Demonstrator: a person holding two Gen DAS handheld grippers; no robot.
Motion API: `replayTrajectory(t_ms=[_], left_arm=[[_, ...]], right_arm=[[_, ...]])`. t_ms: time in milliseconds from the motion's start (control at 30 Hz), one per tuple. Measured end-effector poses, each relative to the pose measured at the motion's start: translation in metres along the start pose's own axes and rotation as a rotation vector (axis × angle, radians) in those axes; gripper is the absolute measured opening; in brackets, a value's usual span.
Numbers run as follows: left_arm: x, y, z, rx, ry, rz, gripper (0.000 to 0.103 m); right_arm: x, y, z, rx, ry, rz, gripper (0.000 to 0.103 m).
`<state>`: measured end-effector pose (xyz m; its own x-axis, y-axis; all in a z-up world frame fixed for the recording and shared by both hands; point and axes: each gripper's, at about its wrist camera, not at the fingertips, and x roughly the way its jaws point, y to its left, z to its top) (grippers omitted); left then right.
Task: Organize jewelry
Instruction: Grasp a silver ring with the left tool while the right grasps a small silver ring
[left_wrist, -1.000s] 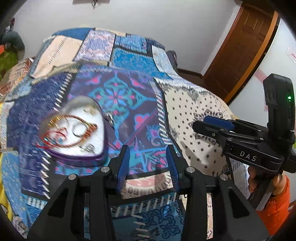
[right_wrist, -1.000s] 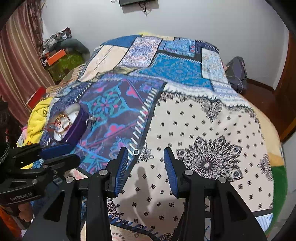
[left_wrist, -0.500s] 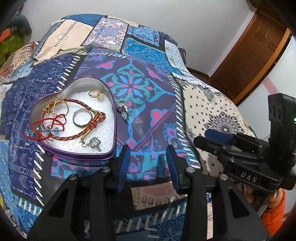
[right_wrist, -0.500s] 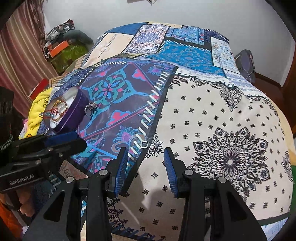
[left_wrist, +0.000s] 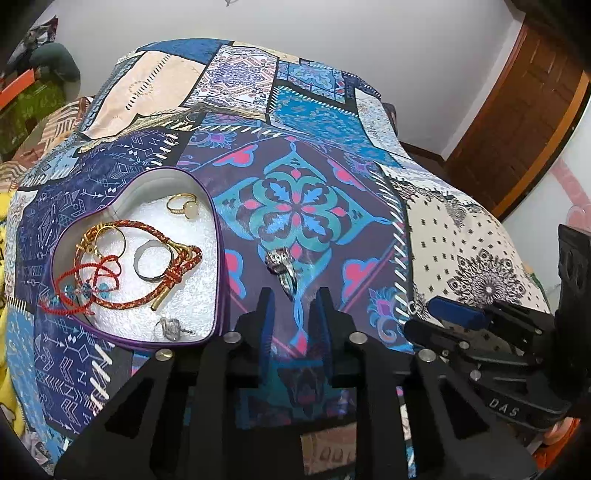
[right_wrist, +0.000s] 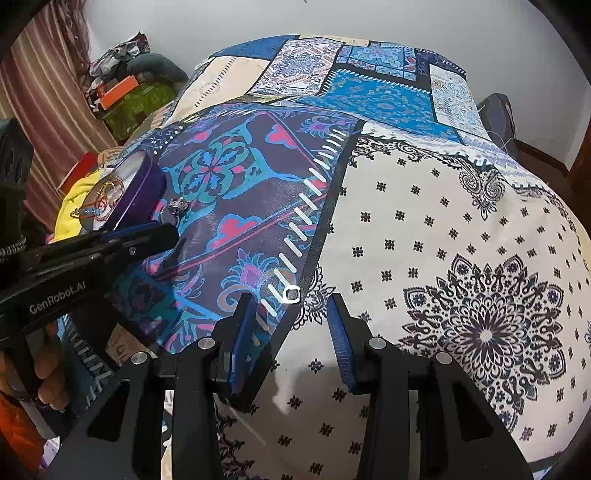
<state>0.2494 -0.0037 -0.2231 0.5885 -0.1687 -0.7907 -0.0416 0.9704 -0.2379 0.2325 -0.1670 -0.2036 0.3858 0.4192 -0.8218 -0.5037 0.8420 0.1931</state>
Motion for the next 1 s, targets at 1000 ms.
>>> replayTrajectory(t_ms=[1000], left_arm=[[-0.043,-0.004,-0.010,0.026,-0.090,-0.027,0.001]], right_arm=[[-0.024,0.019,-0.002,-0.038,-0.078,-0.014,0.008]])
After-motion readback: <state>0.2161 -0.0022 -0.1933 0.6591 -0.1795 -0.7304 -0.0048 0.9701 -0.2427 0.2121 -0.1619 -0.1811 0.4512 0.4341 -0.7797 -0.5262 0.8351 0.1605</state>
